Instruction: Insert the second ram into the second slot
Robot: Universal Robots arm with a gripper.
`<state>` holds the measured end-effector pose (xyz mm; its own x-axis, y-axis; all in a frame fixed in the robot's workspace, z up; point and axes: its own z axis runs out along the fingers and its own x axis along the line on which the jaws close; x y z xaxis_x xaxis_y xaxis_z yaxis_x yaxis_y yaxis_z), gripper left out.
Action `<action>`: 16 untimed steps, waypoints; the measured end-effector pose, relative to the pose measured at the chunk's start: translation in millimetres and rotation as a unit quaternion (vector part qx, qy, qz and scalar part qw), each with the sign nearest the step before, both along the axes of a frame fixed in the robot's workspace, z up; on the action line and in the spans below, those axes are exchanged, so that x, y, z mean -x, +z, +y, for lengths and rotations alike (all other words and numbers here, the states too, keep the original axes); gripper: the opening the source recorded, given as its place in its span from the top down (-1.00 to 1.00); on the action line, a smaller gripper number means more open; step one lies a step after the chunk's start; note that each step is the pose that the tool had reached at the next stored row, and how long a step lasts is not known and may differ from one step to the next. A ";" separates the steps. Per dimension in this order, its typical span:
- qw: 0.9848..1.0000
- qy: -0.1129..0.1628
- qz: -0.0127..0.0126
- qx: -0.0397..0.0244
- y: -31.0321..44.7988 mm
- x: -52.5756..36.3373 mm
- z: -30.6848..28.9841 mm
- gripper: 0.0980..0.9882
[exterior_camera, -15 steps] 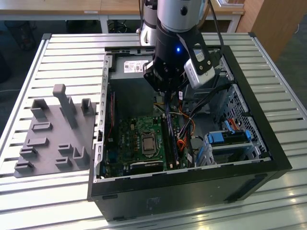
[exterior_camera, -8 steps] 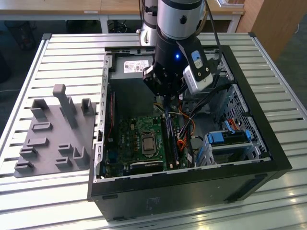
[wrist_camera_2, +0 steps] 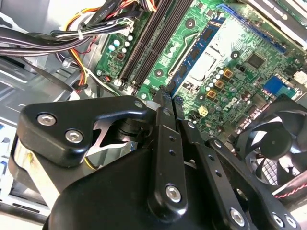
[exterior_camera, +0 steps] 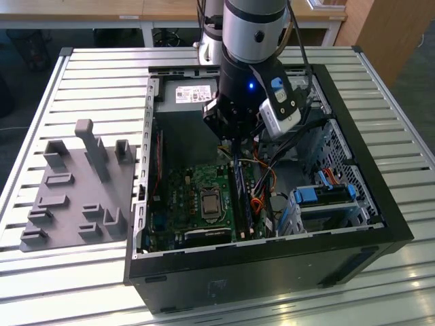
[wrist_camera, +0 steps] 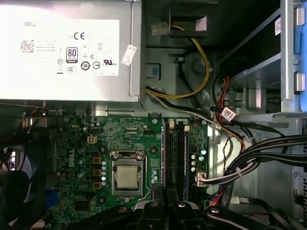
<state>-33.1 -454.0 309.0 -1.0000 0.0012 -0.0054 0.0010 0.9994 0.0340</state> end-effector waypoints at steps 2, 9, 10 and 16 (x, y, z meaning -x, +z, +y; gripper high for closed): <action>1.000 0.001 0.000 0.000 -1.3 0.0 -0.1 0.91; 1.000 0.001 0.000 0.000 -4.7 0.0 -0.3 0.91; 1.000 0.001 0.000 0.000 -5.5 0.0 -0.4 0.91; 1.000 0.001 0.000 0.000 -10.7 0.0 -0.4 0.91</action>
